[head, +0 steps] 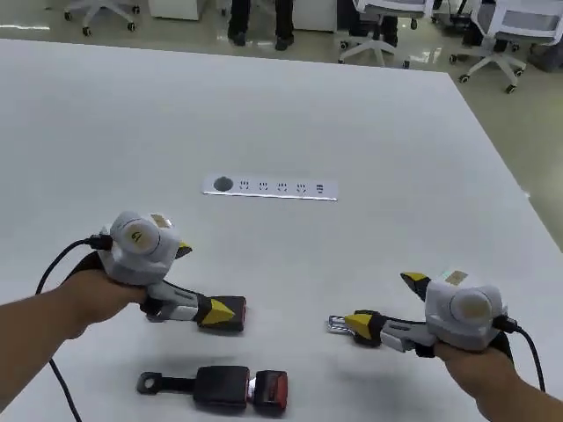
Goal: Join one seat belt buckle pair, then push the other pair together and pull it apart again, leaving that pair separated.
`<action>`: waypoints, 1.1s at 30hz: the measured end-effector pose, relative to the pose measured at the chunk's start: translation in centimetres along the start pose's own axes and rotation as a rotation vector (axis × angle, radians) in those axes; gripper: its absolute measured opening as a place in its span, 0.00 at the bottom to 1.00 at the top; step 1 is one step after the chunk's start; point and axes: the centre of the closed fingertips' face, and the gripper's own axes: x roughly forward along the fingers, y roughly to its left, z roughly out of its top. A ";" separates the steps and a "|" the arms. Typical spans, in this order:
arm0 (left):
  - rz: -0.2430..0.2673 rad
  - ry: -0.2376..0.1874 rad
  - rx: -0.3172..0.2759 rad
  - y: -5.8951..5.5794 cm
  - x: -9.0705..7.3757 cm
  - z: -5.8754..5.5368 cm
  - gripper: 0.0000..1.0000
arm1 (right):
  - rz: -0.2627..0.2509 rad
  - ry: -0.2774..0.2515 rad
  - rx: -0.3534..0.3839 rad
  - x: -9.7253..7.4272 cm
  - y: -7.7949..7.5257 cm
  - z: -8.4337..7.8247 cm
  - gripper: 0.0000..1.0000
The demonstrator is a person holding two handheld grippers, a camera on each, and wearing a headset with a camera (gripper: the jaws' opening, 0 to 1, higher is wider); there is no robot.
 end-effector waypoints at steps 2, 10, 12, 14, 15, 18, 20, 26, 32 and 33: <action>0.015 -0.066 -0.021 -0.6 -1.2 0.9 0.96 | -0.015 0.002 -0.005 -0.4 0.5 0.3 0.89; 0.133 -0.114 -0.106 0.8 -5.0 -0.2 1.00 | -0.094 -0.099 -0.023 -2.1 2.4 3.2 0.96; 0.183 -0.160 -0.090 1.1 -6.3 0.3 1.00 | -0.099 -0.112 -0.008 -2.2 2.2 3.5 0.96; 0.211 -0.182 -0.112 1.0 -7.6 -0.1 1.00 | -0.097 -0.119 0.002 -2.7 3.6 3.4 0.96; 0.209 -0.182 -0.132 0.7 -8.2 -0.6 1.00 | -0.100 -0.121 0.000 -2.7 3.7 3.3 0.97; 0.247 -0.198 -0.136 0.8 -9.4 -1.9 1.00 | -0.100 -0.127 0.011 -3.4 4.6 3.1 0.97; 0.244 -0.207 -0.174 0.6 -10.3 -2.6 1.00 | -0.104 -0.131 0.012 -4.0 5.3 3.1 0.97; 0.286 -0.257 -0.191 -0.7 -13.2 -4.0 1.00 | -0.113 -0.138 0.029 -5.2 6.6 2.1 0.99; 0.290 -0.255 -0.228 -2.2 -14.9 -6.5 1.00 | -0.102 -0.145 0.020 -6.6 8.6 1.6 1.00; 0.289 -0.253 -0.240 -2.5 -15.0 -6.8 1.00 | -0.094 -0.140 0.017 -6.9 9.1 1.4 1.00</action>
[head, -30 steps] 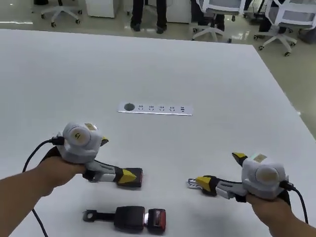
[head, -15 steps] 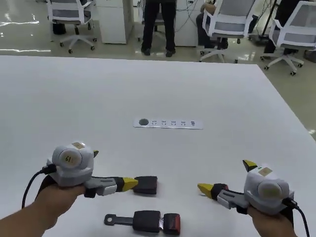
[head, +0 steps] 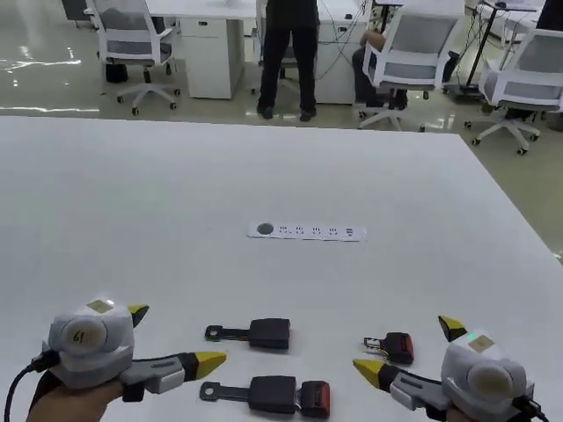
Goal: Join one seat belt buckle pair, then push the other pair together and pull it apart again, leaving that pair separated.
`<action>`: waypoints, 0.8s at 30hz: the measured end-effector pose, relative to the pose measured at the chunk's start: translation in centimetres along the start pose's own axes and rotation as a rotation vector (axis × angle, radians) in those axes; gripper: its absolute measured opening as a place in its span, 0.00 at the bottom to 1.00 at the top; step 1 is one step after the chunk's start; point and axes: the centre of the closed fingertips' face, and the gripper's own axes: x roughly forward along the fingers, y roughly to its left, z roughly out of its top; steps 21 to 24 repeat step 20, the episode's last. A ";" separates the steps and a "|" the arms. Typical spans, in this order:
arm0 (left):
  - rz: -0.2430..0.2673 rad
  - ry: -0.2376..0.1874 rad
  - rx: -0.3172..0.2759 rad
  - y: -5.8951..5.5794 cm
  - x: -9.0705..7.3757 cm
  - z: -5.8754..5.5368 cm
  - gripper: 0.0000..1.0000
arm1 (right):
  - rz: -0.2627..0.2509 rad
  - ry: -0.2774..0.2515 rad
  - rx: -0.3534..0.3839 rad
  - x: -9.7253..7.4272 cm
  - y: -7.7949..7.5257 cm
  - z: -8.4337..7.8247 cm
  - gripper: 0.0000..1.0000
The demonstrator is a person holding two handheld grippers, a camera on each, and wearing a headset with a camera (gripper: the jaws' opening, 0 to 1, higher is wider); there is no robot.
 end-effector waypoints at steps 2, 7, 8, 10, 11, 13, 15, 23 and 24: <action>-0.003 0.004 0.004 0.3 -0.6 -0.8 1.00 | 0.001 -0.004 -0.018 -0.8 0.7 0.0 0.99; -0.008 0.007 0.006 -0.2 -2.0 -1.7 1.00 | 0.004 -0.018 -0.019 -2.4 1.2 0.0 1.00; -0.011 0.001 0.009 -0.3 -2.3 -1.7 1.00 | 0.007 -0.020 -0.015 -2.8 1.4 -0.2 1.00; -0.022 0.001 0.018 -0.9 -2.6 -1.9 1.00 | 0.013 -0.013 -0.029 -3.4 2.0 -0.5 1.00; -0.028 0.002 0.022 -1.4 -2.9 -1.9 1.00 | 0.018 -0.008 -0.034 -3.6 2.2 -0.7 1.00; -0.042 0.000 0.032 -1.3 -3.4 -1.8 1.00 | 0.033 0.006 -0.031 -3.8 2.4 -1.2 1.00; -0.055 0.001 0.045 -1.3 -3.7 -1.9 1.00 | 0.040 0.011 -0.047 -4.2 2.8 -1.4 1.00; -0.076 0.006 0.072 -1.3 -4.5 -2.3 1.00 | 0.047 0.006 -0.043 -4.7 3.3 -1.7 1.00; -0.076 0.006 0.072 -1.3 -4.5 -2.3 1.00 | 0.047 0.006 -0.043 -4.7 3.3 -1.7 1.00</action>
